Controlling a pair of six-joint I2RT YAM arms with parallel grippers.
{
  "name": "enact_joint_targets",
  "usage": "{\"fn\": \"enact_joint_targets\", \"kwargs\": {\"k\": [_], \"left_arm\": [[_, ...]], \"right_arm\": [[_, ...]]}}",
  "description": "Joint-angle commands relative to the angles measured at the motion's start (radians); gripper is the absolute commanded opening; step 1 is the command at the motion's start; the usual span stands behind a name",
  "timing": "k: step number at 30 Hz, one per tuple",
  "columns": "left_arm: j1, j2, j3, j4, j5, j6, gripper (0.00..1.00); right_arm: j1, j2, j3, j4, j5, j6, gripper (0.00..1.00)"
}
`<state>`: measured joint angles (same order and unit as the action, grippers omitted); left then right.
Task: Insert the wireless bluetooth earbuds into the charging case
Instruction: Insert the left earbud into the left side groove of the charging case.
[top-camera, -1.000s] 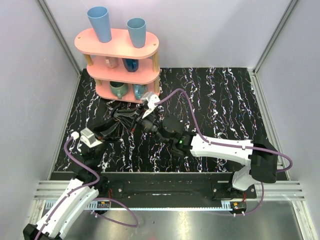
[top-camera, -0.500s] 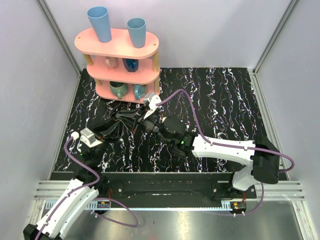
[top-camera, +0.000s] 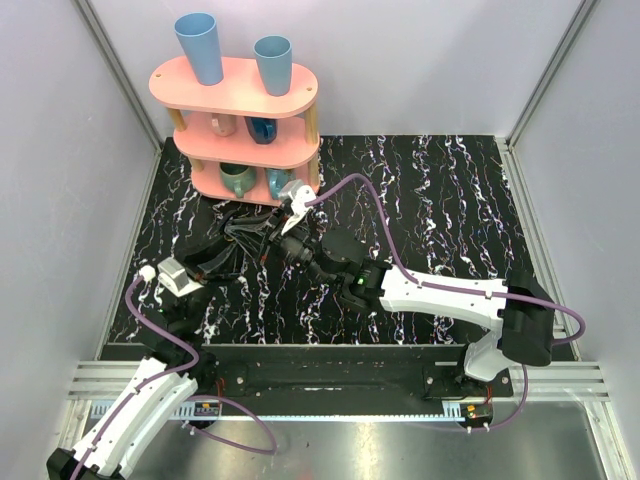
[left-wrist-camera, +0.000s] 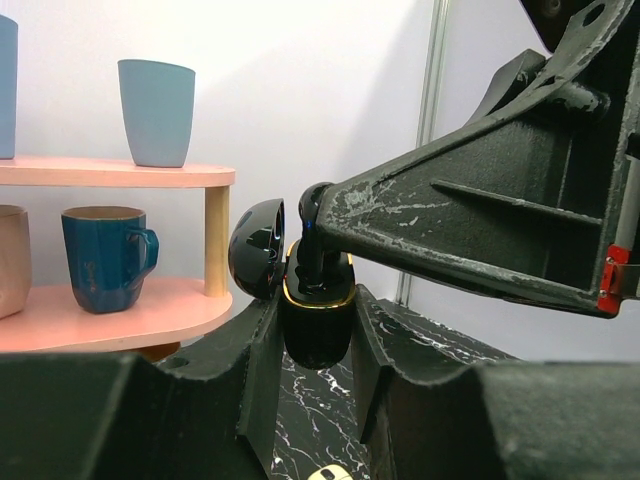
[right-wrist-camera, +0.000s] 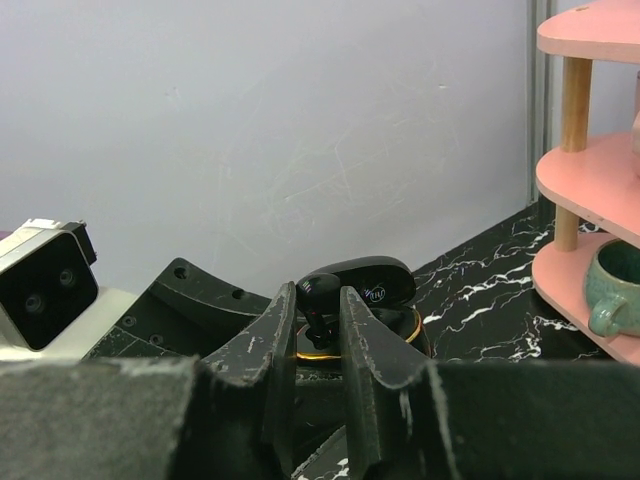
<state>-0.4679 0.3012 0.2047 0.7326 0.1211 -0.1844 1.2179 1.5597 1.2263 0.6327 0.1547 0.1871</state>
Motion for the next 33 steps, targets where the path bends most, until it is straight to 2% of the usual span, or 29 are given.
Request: {"fn": "enact_joint_targets", "kwargs": {"k": [1, 18, 26, 33], "left_arm": [[0.002, -0.004, 0.005, 0.091, 0.003, 0.0, 0.0], [0.0, -0.002, 0.01, 0.102, 0.0, 0.003, 0.0], [0.002, -0.004, 0.01, 0.103, -0.003, 0.003, 0.0], [0.002, -0.024, 0.022, 0.08, -0.008, 0.014, 0.0]], "right_arm": [[0.006, 0.007, 0.025, 0.012, -0.021, 0.034, 0.19], [0.003, 0.022, 0.025, -0.05, -0.014, 0.049, 0.19], [0.005, 0.014, 0.007, -0.027, -0.018, 0.046, 0.19], [0.005, 0.02, -0.028, -0.096, 0.008, 0.034, 0.19]]}}
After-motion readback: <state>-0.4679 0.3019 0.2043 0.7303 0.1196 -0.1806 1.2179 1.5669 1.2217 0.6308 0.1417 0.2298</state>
